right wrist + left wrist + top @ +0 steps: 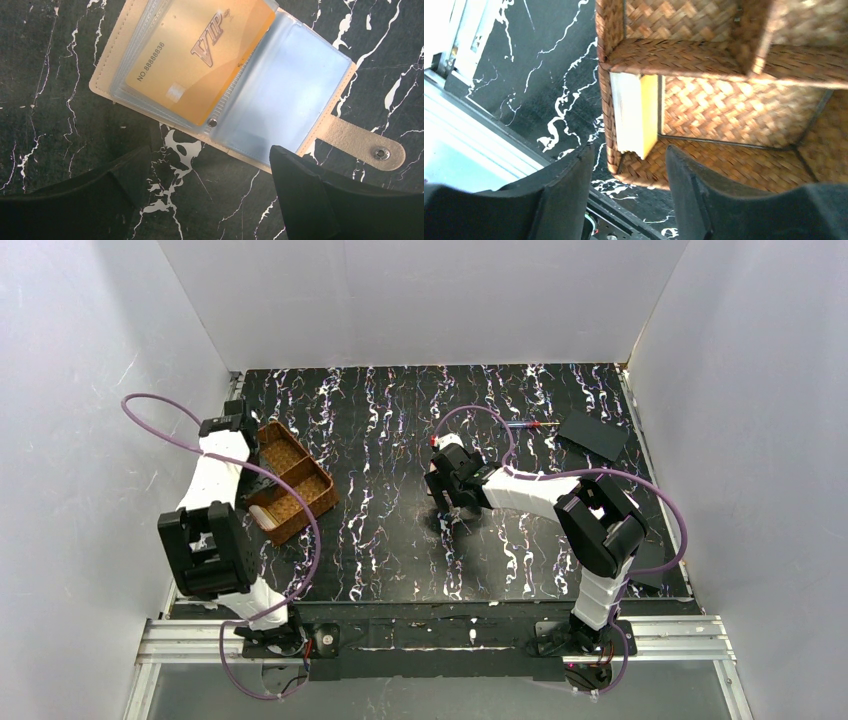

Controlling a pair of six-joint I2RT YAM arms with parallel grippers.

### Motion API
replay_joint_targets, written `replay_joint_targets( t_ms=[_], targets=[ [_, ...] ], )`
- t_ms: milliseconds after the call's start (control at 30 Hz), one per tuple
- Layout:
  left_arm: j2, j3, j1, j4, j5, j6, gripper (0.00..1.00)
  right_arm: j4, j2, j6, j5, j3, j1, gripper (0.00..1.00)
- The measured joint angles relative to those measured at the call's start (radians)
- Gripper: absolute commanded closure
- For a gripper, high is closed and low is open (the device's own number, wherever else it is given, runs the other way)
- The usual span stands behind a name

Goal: Put the credit cards into the card holder
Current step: Move the storage box to the center of the board.

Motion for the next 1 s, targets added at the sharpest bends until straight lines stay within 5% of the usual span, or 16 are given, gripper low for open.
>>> replay_joint_targets(
  t_ms=[200,600,1000],
  targets=[
    [-0.069,0.023,-0.028,0.026,0.034,-0.017,0.53,0.001,0.000,0.000,-0.001,0.000,0.001,0.02],
    [0.089,0.028,-0.105,0.014,-0.054,-0.055,0.52,0.004,0.001,0.000,-0.011,0.000,0.002,0.02],
    [0.220,0.099,-0.127,-0.085,-0.172,-0.100,0.39,0.006,0.002,0.000,-0.024,0.000,0.003,0.02]
  ],
)
